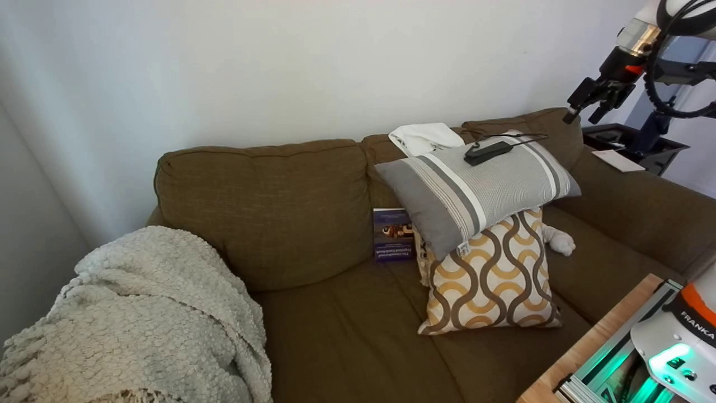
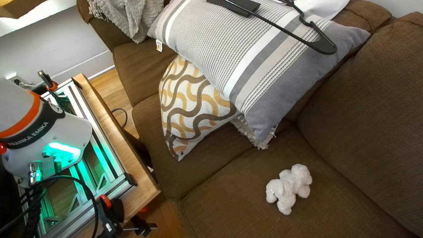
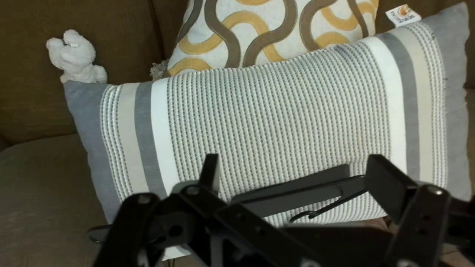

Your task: Move the hanger to the sofa head

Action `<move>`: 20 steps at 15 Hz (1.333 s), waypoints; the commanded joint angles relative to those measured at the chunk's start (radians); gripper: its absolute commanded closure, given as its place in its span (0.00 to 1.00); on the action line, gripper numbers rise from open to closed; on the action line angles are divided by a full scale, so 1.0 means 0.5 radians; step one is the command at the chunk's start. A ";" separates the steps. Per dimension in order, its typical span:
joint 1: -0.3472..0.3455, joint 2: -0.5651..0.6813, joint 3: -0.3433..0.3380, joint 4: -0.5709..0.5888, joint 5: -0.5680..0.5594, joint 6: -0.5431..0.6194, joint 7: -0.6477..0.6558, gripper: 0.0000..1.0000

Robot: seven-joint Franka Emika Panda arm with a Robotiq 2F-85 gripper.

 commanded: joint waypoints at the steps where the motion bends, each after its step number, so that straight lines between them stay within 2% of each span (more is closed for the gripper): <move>1: -0.066 0.337 -0.124 0.294 0.029 -0.040 -0.134 0.00; 5: -0.186 0.656 -0.174 0.576 0.092 -0.199 0.070 0.00; 6: -0.179 0.486 -0.132 0.423 0.032 -0.092 -0.001 0.00; 10: -0.204 0.656 -0.150 0.551 0.058 -0.137 0.038 0.00; 11: -0.235 0.692 -0.101 0.606 0.017 -0.279 0.261 0.00; 15: -0.245 0.970 0.007 0.776 -0.009 -0.218 0.777 0.00; 20: -0.230 1.375 0.002 1.026 0.032 -0.208 1.273 0.00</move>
